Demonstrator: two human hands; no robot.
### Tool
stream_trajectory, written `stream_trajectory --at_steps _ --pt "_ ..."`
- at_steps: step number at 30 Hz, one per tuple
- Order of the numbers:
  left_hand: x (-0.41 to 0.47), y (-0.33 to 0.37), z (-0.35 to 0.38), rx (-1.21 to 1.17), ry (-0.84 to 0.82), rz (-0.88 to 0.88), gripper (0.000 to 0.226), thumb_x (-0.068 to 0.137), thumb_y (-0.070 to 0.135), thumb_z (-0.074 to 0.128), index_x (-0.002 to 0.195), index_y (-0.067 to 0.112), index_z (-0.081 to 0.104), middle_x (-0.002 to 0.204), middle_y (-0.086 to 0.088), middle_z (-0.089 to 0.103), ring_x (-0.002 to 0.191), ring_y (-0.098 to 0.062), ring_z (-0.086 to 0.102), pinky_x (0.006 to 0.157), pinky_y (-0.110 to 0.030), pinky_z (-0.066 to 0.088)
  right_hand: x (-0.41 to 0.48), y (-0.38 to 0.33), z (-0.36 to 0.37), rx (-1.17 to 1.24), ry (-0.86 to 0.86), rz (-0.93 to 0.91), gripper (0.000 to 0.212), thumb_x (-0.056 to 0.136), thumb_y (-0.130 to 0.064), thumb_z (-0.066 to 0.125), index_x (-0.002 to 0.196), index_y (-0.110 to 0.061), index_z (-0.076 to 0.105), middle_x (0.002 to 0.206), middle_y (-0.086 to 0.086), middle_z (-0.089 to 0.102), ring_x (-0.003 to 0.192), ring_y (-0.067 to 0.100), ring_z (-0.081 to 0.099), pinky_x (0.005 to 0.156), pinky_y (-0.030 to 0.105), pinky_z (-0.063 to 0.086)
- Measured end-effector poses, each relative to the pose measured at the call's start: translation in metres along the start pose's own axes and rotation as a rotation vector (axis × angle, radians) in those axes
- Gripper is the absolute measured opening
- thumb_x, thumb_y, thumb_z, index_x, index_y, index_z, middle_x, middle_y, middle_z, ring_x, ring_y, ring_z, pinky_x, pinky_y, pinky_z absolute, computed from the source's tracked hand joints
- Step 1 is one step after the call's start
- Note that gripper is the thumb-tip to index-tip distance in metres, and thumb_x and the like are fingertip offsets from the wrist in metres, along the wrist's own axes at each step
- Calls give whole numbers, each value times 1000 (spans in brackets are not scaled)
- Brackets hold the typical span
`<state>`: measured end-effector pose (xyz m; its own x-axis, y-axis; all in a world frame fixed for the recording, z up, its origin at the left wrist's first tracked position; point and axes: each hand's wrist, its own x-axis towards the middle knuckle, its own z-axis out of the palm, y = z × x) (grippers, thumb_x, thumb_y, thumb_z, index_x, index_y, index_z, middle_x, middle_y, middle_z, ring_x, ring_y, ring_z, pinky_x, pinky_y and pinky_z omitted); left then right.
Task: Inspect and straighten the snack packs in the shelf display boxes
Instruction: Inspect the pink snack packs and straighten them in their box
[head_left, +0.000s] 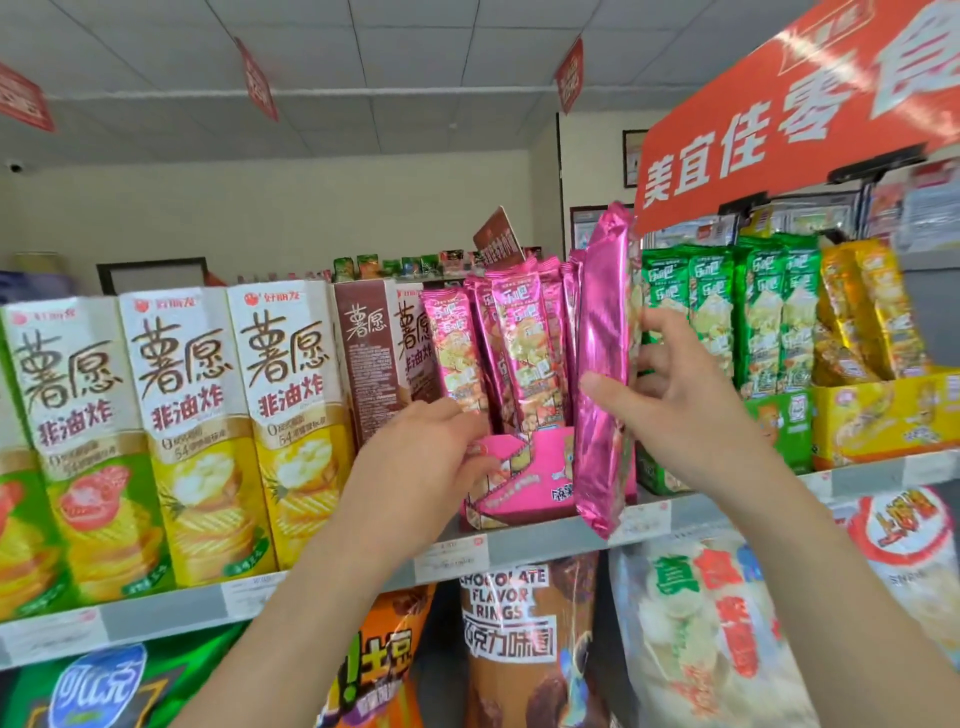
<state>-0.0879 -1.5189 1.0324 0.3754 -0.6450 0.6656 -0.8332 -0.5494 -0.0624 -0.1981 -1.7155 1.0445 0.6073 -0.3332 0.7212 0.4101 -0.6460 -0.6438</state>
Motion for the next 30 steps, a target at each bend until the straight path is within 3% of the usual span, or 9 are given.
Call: stream_trajectory --at_steps 4,7,10,15,18,21,26,28,30 --pt "6 11 2 -66 33 49 30 89 46 62 105 21 68 96 5 66 95 -18 55 75 -29 40 9 15 -1 -69 -13 -3 40 88 -34 70 101 -54 37 90 -36 59 79 -12 60 65 9 46" --pt "10 27 5 -60 71 55 31 88 47 64 107 23 68 96 4 69 95 -20 58 80 -35 47 18 21 -3 -123 -58 29 48 88 -38 68 121 -46 35 117 -16 58 105 10 59 92 34 50" --pt "15 36 9 -34 97 42 29 89 44 62 108 23 66 95 4 69 95 -21 59 79 -35 48 25 21 -4 -194 -89 19 58 88 -39 68 133 -38 32 116 1 59 95 22 63 89 51 51" --pt "28 50 16 8 127 63 27 93 39 56 111 21 66 93 0 69 94 -24 61 78 -35 50 35 14 -11 -107 -34 -36 48 87 -30 71 123 -36 40 98 -11 60 78 0 63 75 35 52" --pt "35 59 18 69 103 65 22 93 31 56 106 17 68 86 -3 68 89 -28 62 72 -38 51 48 -4 -21 -50 36 -78 48 81 -31 70 123 -33 46 97 -9 63 78 6 66 75 38 57" --pt "38 66 18 117 145 145 9 80 18 74 79 10 70 65 -6 64 68 -31 63 53 -35 52 63 -20 -30 22 72 -112 46 84 -24 70 123 -31 48 96 -6 65 76 14 70 68 38 60" --pt "45 56 -8 140 138 185 29 95 40 52 94 21 73 86 3 66 86 -20 53 71 -36 52 77 -29 -37 138 62 -161 62 86 -9 72 127 -39 36 86 -3 70 65 7 69 56 13 51" --pt "67 45 -32 146 311 209 21 88 39 61 95 23 74 91 5 68 88 -18 50 74 -33 49 79 -31 -37 133 39 -180 83 84 -5 72 140 -44 24 79 -3 72 67 13 71 58 13 53" --pt "99 31 -54 129 235 138 35 83 40 67 114 25 68 109 4 68 104 -21 51 89 -39 47 80 -32 -36 91 35 -207 102 83 -4 73 148 -48 8 84 -2 72 72 18 71 64 23 59"
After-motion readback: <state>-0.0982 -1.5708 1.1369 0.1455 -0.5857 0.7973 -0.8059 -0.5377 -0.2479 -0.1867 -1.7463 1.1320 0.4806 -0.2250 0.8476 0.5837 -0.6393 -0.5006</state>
